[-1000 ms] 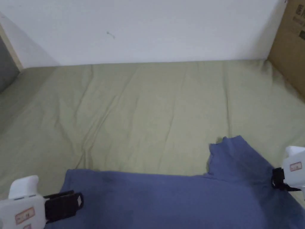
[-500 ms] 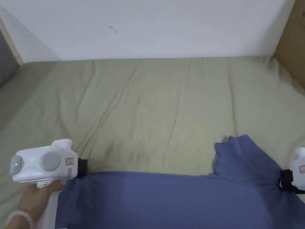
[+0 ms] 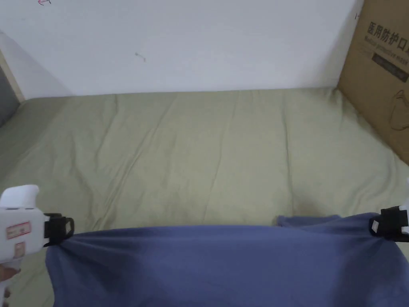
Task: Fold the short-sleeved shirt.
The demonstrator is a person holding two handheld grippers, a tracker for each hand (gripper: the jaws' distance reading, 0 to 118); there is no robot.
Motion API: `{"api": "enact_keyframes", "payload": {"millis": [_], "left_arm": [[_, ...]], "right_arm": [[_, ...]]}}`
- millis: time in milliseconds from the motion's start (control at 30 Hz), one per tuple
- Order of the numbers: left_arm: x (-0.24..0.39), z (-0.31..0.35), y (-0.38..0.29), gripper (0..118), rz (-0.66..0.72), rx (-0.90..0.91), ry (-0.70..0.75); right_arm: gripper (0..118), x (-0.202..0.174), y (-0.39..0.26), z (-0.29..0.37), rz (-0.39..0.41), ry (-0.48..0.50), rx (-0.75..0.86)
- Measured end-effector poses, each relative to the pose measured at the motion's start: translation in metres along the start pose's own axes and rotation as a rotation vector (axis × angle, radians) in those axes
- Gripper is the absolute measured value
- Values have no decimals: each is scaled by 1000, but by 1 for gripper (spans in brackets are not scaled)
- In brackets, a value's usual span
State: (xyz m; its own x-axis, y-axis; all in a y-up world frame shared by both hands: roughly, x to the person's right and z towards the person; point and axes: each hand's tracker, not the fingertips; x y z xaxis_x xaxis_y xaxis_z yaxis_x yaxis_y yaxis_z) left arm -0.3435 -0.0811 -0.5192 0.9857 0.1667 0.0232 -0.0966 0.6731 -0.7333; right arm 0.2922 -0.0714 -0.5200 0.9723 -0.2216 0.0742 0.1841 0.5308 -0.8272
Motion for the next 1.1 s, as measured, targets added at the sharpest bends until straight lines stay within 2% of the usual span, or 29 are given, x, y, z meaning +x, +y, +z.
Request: {"api": "enact_keyframes", "payload": {"millis": [167, 267, 400, 467, 500, 567, 600, 633, 733, 800, 833, 867, 900, 933, 967, 1033, 1100], "left_arm": [[-4, 75, -52, 1, -5, 7, -2], [-9, 95, -96, 1, -5, -16, 20], [-23, 84, -151, 1, 70, -121, 14], [-28, 70, -173, 4, 110, -167, 6], [-28, 65, -180, 14, 114, -214, 44], [-25, 64, -188, 67, 71, -222, 123], [-26, 67, -189, 84, 74, -207, 107], [-29, 74, -187, 89, 88, -191, 100], [-34, 100, -180, 88, 197, -80, 61], [-38, 115, -177, 87, 273, -8, 25], [-40, 122, -177, 77, 310, 26, -10], [-43, 128, -179, 57, 348, 65, -47], [-45, 131, -182, 29, 384, 79, -85], [-46, 131, -187, 0, 424, 90, -96], [-48, 131, -192, 0, 438, 84, -87], [-53, 129, -202, 0, 447, 59, -103], [-58, 123, -213, 0, 475, 53, -85]], "right_arm": [[3, 2, -65, 66, 28, 29, 3], [3, 6, -119, 84, 29, 39, -34], [3, 15, -187, 66, 25, -3, -124], [3, 18, -212, 46, -24, -54, -138], [6, 18, -222, 40, -52, -64, -149], [47, 23, -229, 33, -44, -103, -158], [66, 21, -230, 35, -24, -112, -145], [74, 18, -227, 42, 13, -138, -107], [74, 1, -212, 68, 85, -204, 13], [73, -19, -199, 89, 97, -218, 131], [70, -34, -196, 102, 91, -175, 228], [64, -47, -193, 110, 71, -115, 320], [48, -61, -188, 111, 63, -61, 331], [13, -74, -184, 108, 71, -8, 310], [5, -90, -183, 107, 74, 38, 310], [5, -114, -180, 94, 111, 142, 272], [5, -140, -180, 81, 118, 207, 220]]}}
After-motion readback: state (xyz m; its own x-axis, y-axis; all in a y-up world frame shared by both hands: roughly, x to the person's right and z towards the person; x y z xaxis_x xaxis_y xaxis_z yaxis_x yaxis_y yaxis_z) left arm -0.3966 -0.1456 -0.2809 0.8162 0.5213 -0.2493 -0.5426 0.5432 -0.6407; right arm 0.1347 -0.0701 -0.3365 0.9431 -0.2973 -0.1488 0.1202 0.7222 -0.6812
